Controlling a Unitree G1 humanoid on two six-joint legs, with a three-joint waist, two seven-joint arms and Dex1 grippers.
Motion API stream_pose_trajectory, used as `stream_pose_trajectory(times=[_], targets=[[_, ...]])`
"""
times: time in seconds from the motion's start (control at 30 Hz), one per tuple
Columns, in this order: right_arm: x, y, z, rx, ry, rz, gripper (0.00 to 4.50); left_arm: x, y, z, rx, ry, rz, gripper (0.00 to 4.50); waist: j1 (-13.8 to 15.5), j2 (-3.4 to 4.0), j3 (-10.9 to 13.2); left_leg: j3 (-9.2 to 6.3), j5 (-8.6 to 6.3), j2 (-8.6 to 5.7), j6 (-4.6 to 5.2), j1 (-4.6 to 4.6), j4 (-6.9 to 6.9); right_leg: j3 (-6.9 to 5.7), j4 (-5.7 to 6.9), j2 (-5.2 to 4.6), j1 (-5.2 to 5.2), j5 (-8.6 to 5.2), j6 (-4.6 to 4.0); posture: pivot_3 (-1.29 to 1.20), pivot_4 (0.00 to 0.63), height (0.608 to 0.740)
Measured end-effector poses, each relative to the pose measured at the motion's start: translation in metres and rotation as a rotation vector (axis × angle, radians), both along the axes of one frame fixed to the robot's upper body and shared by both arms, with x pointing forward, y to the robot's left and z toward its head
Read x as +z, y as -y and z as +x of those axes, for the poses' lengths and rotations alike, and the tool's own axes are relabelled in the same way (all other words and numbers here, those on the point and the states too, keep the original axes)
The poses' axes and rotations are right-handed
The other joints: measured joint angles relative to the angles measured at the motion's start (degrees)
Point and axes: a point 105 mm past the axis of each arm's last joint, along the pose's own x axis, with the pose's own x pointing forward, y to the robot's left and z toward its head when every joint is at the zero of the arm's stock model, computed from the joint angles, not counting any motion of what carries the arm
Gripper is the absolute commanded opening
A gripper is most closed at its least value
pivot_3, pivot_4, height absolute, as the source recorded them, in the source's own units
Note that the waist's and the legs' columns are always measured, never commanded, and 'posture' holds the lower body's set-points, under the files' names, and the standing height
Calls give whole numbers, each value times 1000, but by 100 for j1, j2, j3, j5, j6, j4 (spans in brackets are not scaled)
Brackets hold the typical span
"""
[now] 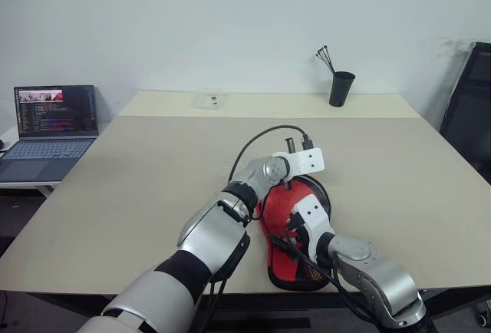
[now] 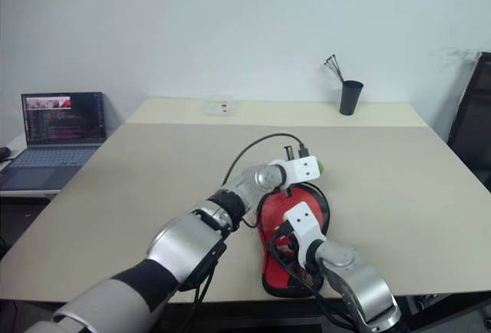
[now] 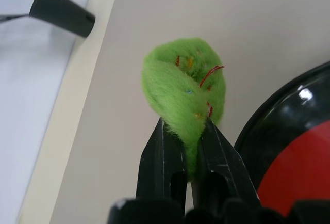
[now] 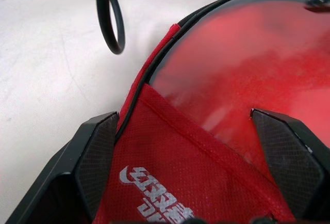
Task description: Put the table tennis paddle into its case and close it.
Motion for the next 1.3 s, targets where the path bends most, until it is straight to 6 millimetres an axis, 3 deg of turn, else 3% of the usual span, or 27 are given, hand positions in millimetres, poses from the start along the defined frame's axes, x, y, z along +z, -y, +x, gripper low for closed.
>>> stream_pose_trajectory(times=[0.2,0.47,0.6,0.9,1.1,1.3], targets=[[2,0,2,-3,6,3,4500,5,25,-13,-98,7,-4,14,36,0,0,1,0,-1,0,1,0,0,0,0,1,0,0,0,150,740],[2,-1,4,-1,4,5,4500,3,34,-21,-151,-14,3,14,36,1,-1,1,0,-1,0,1,0,1,0,0,1,0,0,0,150,740],[2,-2,5,1,3,5,4500,-1,39,-28,-204,-79,-4,1190,36,2,-2,1,0,0,0,2,1,0,1,1,2,0,0,0,150,740],[3,-6,7,14,3,6,4500,0,45,-37,-264,-152,-62,4441,4,7,-8,8,0,4,1,12,-1,1,4,6,5,0,0,0,150,740],[3,-6,9,24,3,3,4500,12,38,-34,-269,-193,-165,4441,-42,6,-9,10,0,4,1,15,0,2,7,6,7,0,0,0,150,740],[8,4,7,33,-12,25,4500,31,8,-16,-198,-224,-318,4441,-76,7,-9,5,0,2,1,9,0,1,2,4,7,0,1,0,150,740]])
